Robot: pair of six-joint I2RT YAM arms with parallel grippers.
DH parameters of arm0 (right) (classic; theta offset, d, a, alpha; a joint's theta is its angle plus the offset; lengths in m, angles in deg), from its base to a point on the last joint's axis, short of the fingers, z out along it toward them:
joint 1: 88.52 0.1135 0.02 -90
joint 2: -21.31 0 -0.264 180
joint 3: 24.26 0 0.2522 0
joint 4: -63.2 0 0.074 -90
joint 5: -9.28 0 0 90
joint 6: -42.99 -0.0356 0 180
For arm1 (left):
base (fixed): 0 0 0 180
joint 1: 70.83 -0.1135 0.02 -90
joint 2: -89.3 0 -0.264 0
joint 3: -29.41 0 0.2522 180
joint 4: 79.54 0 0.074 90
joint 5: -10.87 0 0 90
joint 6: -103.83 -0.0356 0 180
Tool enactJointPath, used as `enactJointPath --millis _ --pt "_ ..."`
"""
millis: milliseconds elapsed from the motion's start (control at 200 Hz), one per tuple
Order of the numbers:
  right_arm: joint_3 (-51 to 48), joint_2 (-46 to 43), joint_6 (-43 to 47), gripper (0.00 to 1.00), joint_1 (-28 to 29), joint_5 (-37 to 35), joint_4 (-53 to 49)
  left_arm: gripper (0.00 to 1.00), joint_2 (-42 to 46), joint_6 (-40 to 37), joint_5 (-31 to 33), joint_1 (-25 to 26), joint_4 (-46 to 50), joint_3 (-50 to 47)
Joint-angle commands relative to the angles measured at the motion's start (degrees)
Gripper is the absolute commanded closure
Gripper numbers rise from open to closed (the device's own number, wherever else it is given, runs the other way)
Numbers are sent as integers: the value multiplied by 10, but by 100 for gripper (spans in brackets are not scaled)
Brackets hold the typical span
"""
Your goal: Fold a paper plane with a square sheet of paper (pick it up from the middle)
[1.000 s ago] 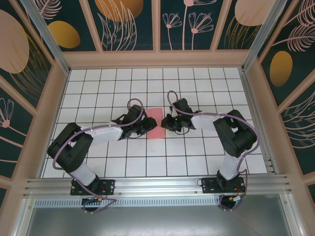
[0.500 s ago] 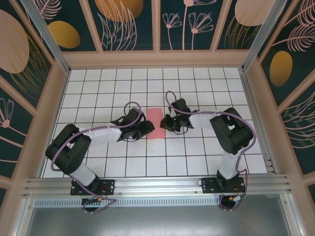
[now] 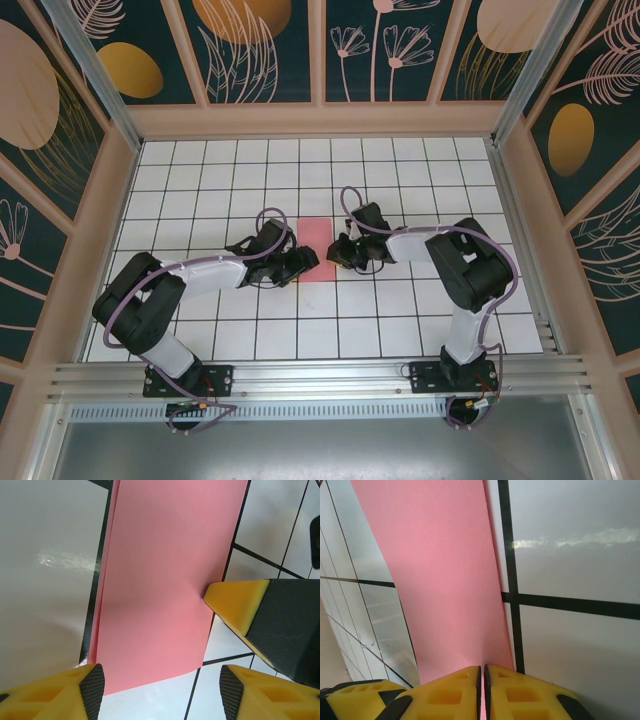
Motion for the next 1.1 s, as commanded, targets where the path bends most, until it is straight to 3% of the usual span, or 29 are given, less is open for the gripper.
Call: enactJointPath --millis 0,285,716,1091 --pt "-23 12 -13 85 -8 -17 -19 35 -9 6 -12 4 -3 1" --pt "-26 14 -15 85 -8 -16 -16 33 -14 -3 9 4 22 9" --pt "-25 16 -11 85 -8 -16 -17 34 -25 -10 -53 4 -50 8" --pt "-22 11 -4 85 -8 -17 -24 40 -18 -13 -51 4 -86 19"
